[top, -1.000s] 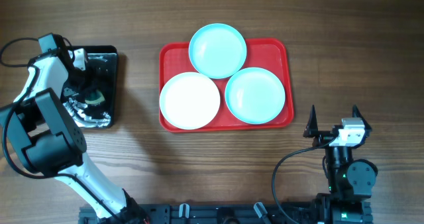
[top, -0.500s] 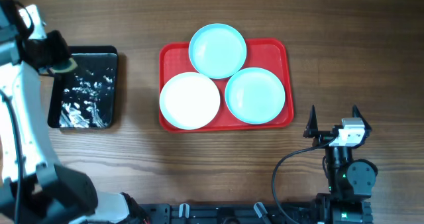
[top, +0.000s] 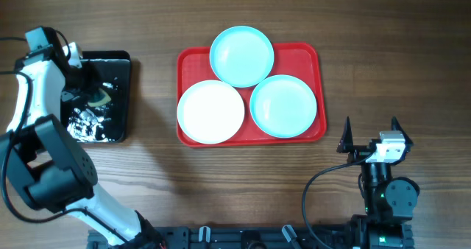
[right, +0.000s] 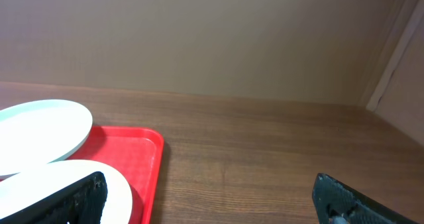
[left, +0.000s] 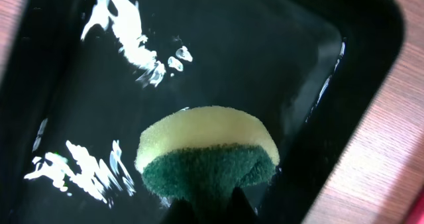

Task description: Clean dirty plates on tray and stack at the side

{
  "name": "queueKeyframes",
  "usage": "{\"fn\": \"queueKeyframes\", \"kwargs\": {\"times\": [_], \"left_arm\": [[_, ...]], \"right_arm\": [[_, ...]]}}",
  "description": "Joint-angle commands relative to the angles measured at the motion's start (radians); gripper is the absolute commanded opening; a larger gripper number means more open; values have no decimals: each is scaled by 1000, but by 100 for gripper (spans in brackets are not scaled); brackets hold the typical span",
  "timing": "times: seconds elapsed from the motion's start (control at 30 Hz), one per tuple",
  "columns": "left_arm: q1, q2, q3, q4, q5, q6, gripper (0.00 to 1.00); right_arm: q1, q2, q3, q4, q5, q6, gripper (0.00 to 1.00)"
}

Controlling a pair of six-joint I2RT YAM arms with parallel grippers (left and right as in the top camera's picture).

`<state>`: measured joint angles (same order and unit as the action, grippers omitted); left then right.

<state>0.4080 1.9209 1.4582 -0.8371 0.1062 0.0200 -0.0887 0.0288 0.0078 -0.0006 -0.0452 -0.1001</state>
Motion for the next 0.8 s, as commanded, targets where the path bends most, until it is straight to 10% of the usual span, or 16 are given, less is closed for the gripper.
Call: {"fn": "queueKeyframes", "kwargs": {"times": [0.0,0.4,0.77], "left_arm": [[9,-142,93,-58,13,-10,4],[13,-40,-34,54,36,-36,4],[13,-420,161,-145,318,-36,4]], "right_arm": [[-5,0,-3,2,-9,-5,100],[-5,0,-3,3,-9,-4,100],[-4,1,-3,126,-201,-13,100]]}}
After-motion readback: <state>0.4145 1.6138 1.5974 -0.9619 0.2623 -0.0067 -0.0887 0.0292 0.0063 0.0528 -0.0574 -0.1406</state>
